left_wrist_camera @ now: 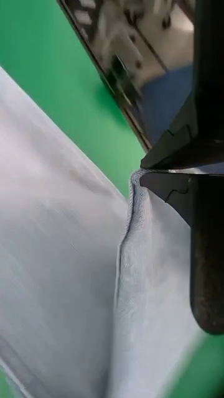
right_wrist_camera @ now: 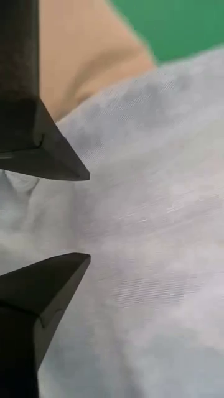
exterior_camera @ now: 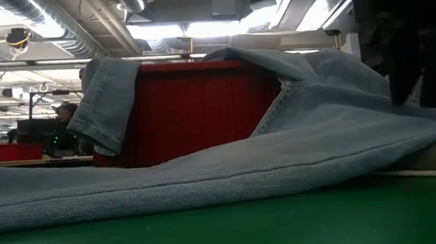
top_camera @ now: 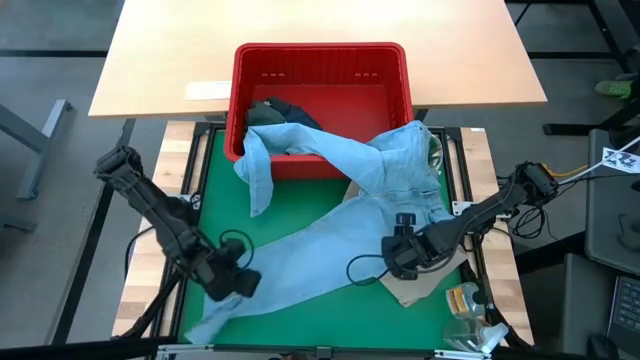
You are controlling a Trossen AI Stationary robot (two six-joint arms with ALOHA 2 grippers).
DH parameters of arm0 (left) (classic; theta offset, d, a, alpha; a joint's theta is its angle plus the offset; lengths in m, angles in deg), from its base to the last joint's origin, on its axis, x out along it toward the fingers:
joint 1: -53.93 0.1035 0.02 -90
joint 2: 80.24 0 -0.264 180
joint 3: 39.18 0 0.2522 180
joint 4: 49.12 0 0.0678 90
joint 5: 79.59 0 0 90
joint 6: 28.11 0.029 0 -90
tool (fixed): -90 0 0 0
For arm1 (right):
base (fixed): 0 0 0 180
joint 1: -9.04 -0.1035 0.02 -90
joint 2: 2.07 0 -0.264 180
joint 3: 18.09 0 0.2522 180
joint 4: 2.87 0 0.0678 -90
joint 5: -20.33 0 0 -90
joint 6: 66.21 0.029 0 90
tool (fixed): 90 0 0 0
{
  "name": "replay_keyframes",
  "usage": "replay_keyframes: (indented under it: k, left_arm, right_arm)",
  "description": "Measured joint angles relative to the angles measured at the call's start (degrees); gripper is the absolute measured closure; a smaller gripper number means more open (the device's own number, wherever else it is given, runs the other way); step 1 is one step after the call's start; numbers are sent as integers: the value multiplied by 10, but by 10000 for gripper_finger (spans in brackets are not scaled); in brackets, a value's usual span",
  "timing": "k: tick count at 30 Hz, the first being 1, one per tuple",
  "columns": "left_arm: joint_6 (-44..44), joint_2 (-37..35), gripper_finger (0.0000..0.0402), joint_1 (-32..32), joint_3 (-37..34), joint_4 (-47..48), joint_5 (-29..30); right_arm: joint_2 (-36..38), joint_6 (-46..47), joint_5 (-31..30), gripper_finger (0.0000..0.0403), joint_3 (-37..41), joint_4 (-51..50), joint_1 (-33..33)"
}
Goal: Fold Laundry from Bin
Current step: Fold the light blue jeans
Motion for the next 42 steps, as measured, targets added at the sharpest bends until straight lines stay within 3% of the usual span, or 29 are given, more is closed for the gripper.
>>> replay_keyframes:
  k: [8, 15, 19, 28, 38, 42]
  left_arm:
    - [122, 19, 401, 93, 0, -112, 23]
    - [242, 67, 401, 165, 0, -241, 21]
    - [286, 91, 401, 197, 0, -309, -11]
    - [314, 97, 397, 222, 0, -365, -9]
    - [331, 97, 397, 222, 0, -387, 25]
    - [345, 97, 397, 222, 0, -393, 34]
  right_arm:
    - [0, -18, -5, 200, -51, 21, 0]
    - [0, -16, 4, 200, -54, 144, 0]
    - [0, 24, 10, 200, -54, 239, 0]
    - [-7, 195, -14, 201, -55, 449, 4]
    - [-49, 292, -37, 201, -55, 510, 18]
    - [-69, 316, -17, 201, -55, 536, 20]
